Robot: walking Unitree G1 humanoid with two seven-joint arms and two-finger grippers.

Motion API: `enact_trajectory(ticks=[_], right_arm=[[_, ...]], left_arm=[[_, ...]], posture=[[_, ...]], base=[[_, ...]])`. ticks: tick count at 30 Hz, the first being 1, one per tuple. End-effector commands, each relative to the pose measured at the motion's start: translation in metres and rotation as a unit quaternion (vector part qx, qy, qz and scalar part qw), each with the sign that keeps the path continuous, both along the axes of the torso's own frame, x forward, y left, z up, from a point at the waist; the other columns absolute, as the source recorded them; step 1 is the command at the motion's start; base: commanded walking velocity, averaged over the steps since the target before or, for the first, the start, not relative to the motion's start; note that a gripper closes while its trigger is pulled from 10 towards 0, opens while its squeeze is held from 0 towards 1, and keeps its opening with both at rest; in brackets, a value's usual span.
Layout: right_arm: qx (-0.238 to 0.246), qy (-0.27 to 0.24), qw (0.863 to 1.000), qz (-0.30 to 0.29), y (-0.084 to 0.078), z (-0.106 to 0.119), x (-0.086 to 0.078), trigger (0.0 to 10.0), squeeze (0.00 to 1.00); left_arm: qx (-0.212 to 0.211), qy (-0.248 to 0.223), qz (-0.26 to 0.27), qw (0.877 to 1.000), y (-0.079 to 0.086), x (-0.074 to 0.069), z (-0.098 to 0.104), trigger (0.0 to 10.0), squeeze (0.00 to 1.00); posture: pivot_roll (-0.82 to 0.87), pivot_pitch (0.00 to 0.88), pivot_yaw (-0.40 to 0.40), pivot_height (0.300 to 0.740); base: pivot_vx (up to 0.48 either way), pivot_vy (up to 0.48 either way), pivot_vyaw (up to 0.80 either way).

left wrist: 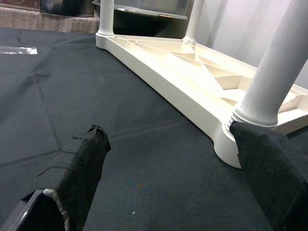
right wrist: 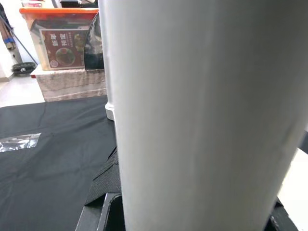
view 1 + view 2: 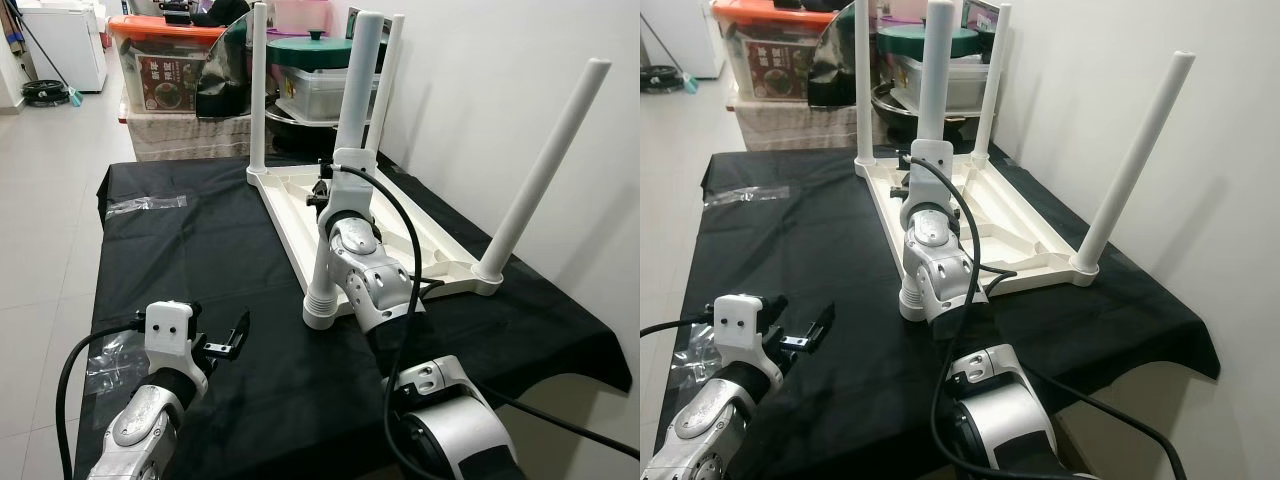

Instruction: Building children table

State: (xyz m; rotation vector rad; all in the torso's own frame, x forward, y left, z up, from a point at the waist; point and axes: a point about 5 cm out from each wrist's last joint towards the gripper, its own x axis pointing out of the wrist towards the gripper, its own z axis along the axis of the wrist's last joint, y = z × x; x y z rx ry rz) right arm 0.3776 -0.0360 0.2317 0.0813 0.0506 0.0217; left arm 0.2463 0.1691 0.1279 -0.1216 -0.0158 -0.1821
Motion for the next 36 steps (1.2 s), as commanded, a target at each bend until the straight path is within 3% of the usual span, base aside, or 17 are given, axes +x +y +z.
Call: enact_trajectory(ticks=[1, 29, 30, 31, 32, 33, 34, 36], right_arm=[[0.014, 0.088, 0.996, 0.002, 0.006, -0.042, -0.008, 10.0, 0.0], [0.03, 0.07, 0.997, 0.008, 0.004, -0.035, -0.013, 10.0, 0.02], [0.031, 0.068, 0.997, 0.009, 0.005, -0.034, -0.013, 10.0, 0.18], [0.031, 0.068, 0.997, 0.009, 0.005, -0.034, -0.013, 10.0, 0.18], [0.032, 0.067, 0.997, 0.01, 0.005, -0.034, -0.013, 10.0, 0.66], [0.033, 0.064, 0.997, 0.011, 0.005, -0.033, -0.014, 10.0, 0.66], [0.03, 0.05, 0.998, 0.013, 0.005, -0.029, -0.014, 10.0, 1.0], [0.031, 0.035, 0.999, 0.016, 0.004, -0.023, -0.014, 10.0, 1.0]], left_arm=[[0.003, 0.0, -0.003, 1.0, -0.001, 0.001, -0.001, 10.0, 0.0], [0.006, 0.001, -0.009, 1.0, 0.0, 0.002, -0.001, 10.0, 0.0], [0.007, 0.001, -0.01, 1.0, 0.0, 0.002, -0.001, 10.0, 0.0], [0.007, 0.001, -0.01, 1.0, 0.0, 0.002, -0.001, 10.0, 0.0], [0.007, 0.001, -0.01, 1.0, -0.001, 0.002, -0.001, 10.0, 0.0], [0.007, 0.001, -0.01, 1.0, -0.001, 0.003, -0.001, 10.0, 0.0], [0.007, 0.001, -0.01, 1.0, -0.001, 0.002, -0.001, 10.0, 0.0], [0.006, 0.001, -0.01, 1.0, -0.001, 0.002, -0.001, 10.0, 0.0]], posture=[[0.06, 0.0, -0.106, 0.74], [0.06, 0.0, -0.095, 0.74], [0.06, 0.0, -0.095, 0.74], [0.06, 0.0, -0.095, 0.74], [0.06, 0.0, -0.095, 0.74], [0.05, 0.0, -0.095, 0.74], [0.05, 0.0, -0.095, 0.74], [0.05, 0.0, -0.095, 0.74]], base=[[0.0, 0.0, 0.0], [0.0, 0.0, 0.0], [0.0, 0.0, 0.0], [0.0, 0.0, 0.0], [0.0, 0.0, 0.0], [0.0, 0.0, 0.0], [0.0, 0.0, 0.0], [0.0, 0.0, 0.0]])
